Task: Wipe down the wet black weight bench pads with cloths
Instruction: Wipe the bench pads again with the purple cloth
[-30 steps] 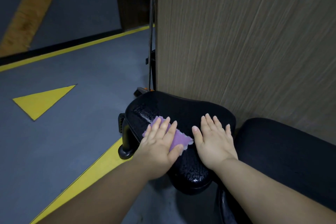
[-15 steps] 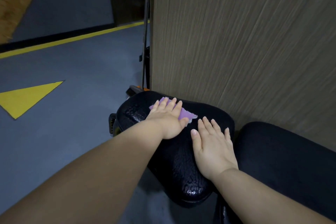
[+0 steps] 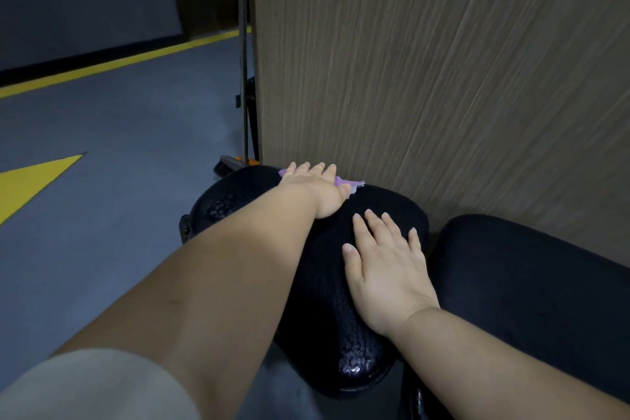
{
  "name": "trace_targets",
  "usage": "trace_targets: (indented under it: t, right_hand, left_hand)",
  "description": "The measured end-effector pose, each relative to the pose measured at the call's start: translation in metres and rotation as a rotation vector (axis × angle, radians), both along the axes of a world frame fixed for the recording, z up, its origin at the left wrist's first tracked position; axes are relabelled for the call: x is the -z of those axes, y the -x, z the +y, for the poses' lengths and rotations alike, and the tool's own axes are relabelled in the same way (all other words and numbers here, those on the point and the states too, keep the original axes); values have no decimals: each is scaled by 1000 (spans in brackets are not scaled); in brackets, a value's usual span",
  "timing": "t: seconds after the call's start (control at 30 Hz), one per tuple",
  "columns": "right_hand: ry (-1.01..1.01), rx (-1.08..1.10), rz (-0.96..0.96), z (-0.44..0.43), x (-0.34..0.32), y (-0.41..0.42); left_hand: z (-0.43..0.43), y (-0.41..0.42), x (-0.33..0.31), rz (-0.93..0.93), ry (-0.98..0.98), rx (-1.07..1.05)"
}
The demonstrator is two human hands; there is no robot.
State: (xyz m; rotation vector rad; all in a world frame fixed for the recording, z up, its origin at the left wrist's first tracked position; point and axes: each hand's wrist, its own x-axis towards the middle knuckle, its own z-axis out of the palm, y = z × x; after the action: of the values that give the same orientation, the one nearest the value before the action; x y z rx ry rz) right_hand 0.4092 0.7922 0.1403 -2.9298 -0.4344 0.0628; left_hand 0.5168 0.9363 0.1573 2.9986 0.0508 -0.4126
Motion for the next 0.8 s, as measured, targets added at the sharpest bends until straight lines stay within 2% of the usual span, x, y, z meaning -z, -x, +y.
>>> trace_targets:
  t: [0.23, 0.67, 0.8]
  right_hand:
    - [9, 8, -2, 2, 1, -2]
    - [-23, 25, -5, 2, -2, -2]
    - [-36, 21, -15, 1, -2, -2]
  left_hand:
    - [6, 28, 0, -47, 41, 42]
    - [26, 140, 25, -238, 71, 106]
    - [32, 167, 32, -263, 139, 122]
